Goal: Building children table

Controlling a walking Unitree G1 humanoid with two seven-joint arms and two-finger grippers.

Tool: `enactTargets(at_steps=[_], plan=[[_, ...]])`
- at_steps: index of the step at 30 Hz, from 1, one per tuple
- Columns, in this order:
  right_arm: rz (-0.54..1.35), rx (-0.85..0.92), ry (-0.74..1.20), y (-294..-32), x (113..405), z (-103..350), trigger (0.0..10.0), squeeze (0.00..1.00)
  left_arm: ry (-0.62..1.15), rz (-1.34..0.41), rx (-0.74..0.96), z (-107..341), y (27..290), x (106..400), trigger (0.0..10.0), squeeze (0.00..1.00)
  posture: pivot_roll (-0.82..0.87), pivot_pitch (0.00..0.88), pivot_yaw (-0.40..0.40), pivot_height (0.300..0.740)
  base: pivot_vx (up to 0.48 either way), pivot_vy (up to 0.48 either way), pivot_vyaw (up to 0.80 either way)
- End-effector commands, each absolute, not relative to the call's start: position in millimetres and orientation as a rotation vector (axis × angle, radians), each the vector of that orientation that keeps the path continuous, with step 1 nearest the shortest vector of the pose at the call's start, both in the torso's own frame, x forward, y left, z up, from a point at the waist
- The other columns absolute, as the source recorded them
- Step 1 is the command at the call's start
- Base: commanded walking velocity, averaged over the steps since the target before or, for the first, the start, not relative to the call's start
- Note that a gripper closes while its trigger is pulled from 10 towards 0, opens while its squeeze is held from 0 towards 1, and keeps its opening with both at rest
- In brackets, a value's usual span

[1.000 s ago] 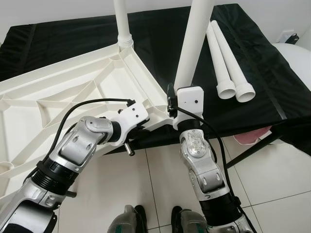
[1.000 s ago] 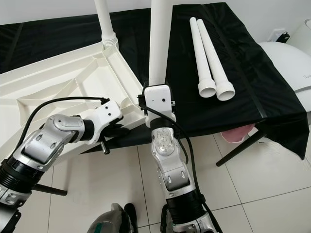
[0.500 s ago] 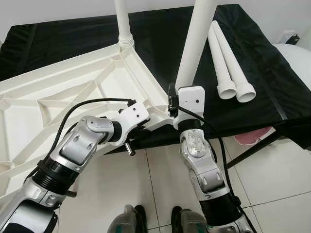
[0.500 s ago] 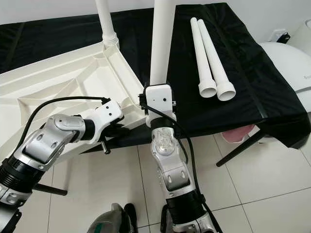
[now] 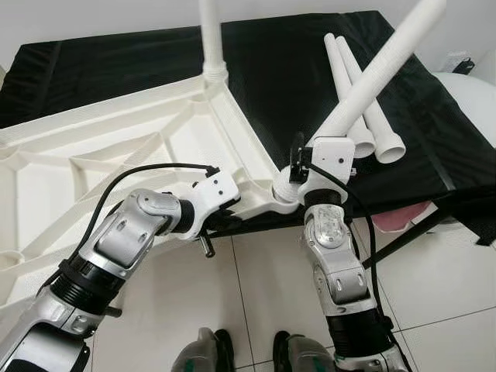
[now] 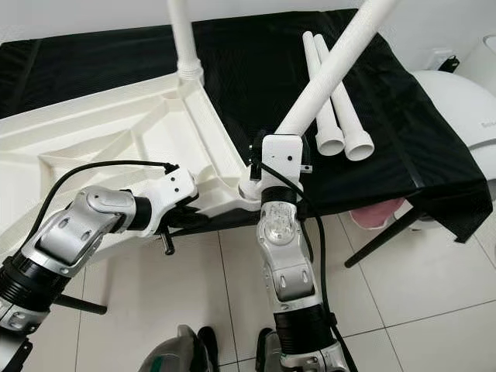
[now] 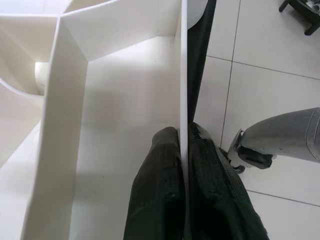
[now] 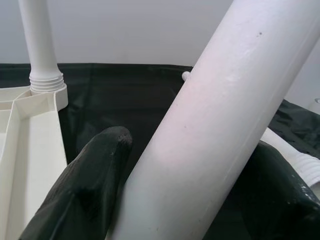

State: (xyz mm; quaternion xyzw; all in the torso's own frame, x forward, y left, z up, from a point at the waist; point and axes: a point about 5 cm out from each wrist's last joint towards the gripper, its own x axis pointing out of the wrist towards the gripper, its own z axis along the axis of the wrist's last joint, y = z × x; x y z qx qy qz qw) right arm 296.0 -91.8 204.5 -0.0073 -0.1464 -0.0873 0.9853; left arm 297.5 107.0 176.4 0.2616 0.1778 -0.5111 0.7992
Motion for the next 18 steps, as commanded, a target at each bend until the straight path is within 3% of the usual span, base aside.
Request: enactTargets(at_steps=[1,18], plan=[[-0.303,-0.074,-0.168,-117.6,296.4,176.5,10.0,0.00,0.424,-1.056,0.538,168.5,118.2,298.1,10.0,0.00,-0.08,0.184,0.013,0.740,0.000,0.000,0.00],[-0.258,-0.078,-0.191,-116.2,300.0,181.0,10.0,0.00,0.422,-1.051,0.537,169.1,119.0,298.9,10.0,0.00,-0.08,0.190,0.009,0.740,0.000,0.000,0.00]])
